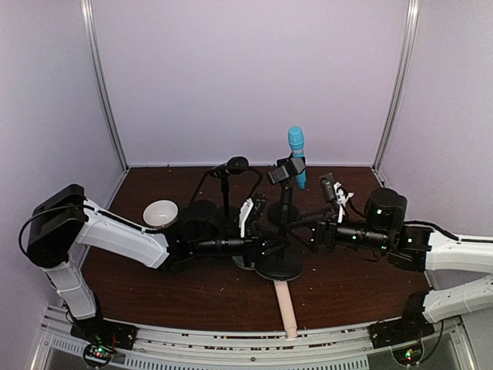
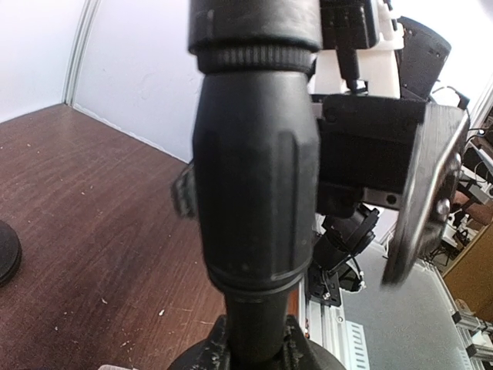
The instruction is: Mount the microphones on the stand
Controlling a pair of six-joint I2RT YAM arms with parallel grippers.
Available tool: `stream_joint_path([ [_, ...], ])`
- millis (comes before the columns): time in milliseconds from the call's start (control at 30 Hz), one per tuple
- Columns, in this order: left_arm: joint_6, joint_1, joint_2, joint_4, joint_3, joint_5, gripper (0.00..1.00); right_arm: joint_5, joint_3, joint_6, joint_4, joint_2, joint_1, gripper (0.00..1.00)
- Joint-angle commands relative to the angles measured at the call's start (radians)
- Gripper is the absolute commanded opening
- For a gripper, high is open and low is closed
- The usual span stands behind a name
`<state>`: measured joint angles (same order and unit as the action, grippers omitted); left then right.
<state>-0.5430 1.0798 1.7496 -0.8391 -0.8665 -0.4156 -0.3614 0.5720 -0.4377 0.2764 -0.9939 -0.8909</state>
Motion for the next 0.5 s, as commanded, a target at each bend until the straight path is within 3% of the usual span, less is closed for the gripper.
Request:
stream_joint_path([
  [0, 0.032, -0.003, -0.036, -0.023, -0.072, -0.004, 0.0, -0.04, 0.063, 0.038, 0.022, -0.064, -0.004, 0.79],
  [267, 0.011, -0.001, 0.01, 0.032, -0.132, -0.003, 0.0, -0.085, 0.069, 0.069, 0.047, -0.071, -0.005, 0.78],
  [467, 0.002, -0.001, 0.005, 0.08, -0.144, 0.039, 0.0, -0.138, 0.017, 0.094, -0.023, 0.053, -0.018, 0.74],
])
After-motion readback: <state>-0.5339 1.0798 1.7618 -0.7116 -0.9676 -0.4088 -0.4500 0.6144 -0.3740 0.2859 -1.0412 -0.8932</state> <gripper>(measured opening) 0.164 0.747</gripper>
